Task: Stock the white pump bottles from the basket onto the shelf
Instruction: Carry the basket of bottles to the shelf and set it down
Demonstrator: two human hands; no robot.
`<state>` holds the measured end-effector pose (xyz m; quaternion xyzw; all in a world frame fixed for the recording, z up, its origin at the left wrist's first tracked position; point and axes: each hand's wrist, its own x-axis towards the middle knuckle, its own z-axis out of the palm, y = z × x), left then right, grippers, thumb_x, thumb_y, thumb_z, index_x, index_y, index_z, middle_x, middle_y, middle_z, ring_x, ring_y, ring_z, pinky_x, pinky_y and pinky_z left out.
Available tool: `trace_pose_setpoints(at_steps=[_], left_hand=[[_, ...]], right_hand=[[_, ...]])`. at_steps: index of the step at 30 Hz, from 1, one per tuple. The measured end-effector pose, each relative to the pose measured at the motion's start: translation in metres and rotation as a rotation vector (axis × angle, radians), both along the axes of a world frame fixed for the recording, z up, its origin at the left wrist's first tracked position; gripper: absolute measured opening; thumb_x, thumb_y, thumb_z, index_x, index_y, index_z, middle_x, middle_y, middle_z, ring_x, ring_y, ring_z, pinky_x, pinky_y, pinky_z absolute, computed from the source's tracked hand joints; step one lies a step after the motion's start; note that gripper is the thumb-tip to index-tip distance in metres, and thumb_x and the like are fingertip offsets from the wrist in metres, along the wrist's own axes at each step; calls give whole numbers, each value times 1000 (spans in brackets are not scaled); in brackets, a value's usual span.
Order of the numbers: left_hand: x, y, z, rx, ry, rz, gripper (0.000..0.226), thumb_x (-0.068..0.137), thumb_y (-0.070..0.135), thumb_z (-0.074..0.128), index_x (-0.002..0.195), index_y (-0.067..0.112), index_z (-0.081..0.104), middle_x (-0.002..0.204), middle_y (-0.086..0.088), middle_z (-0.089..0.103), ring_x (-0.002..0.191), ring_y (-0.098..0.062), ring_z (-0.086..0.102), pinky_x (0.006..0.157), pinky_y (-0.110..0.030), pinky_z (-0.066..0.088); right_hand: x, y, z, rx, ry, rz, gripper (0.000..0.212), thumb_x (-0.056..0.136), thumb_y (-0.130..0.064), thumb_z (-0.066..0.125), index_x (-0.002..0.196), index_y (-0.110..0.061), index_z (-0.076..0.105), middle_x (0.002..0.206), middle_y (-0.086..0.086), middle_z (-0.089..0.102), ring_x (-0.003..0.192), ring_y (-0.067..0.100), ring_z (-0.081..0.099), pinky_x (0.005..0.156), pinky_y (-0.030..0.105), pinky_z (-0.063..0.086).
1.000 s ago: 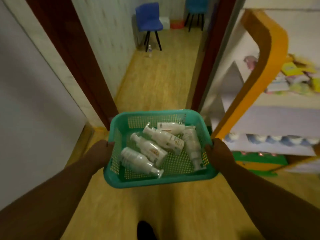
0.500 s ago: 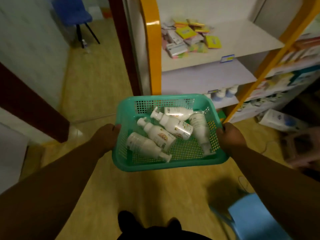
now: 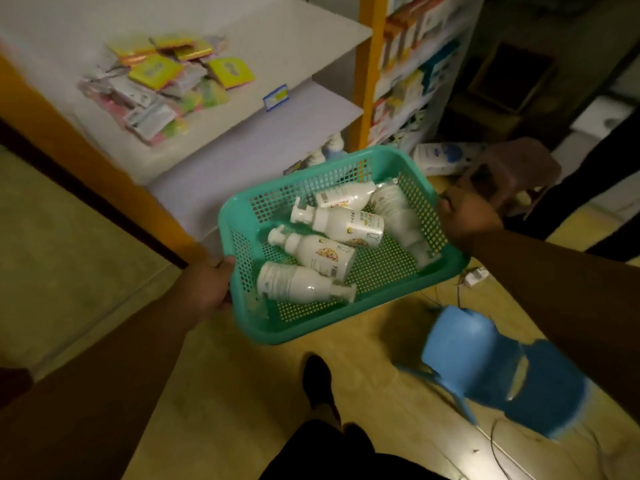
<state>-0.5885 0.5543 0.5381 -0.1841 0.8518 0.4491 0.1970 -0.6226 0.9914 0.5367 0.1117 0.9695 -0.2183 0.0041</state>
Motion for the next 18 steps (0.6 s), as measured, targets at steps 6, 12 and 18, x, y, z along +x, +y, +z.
trace_pose_setpoints(at_steps=[6, 12, 18], left_hand=[[-86, 42, -13, 67, -40, -123, 33, 103, 28, 46, 100, 2, 65, 82, -20, 71, 57, -27, 68, 48, -31, 55], [-156, 67, -16, 54, -66, -250, 31, 103, 28, 47, 83, 12, 63, 65, -6, 67, 45, -19, 57, 48, -28, 52], [-197, 92, -13, 62, -69, -287, 32, 102, 32, 48, 86, 10, 66, 70, -13, 70, 50, -22, 59, 49, -29, 52]], right_hand=[[-31, 39, -10, 23, -71, -111, 34, 105, -22, 37, 118, 4, 56, 105, 36, 61, 88, 44, 58, 68, 40, 34], [-60, 66, -7, 53, -38, -177, 26, 106, -24, 35, 97, -6, 52, 83, 20, 54, 71, 34, 52, 63, 43, 40], [-79, 93, -8, 48, -1, -230, 22, 107, -31, 35, 101, -15, 49, 72, 4, 44, 57, 11, 40, 49, 29, 21]])
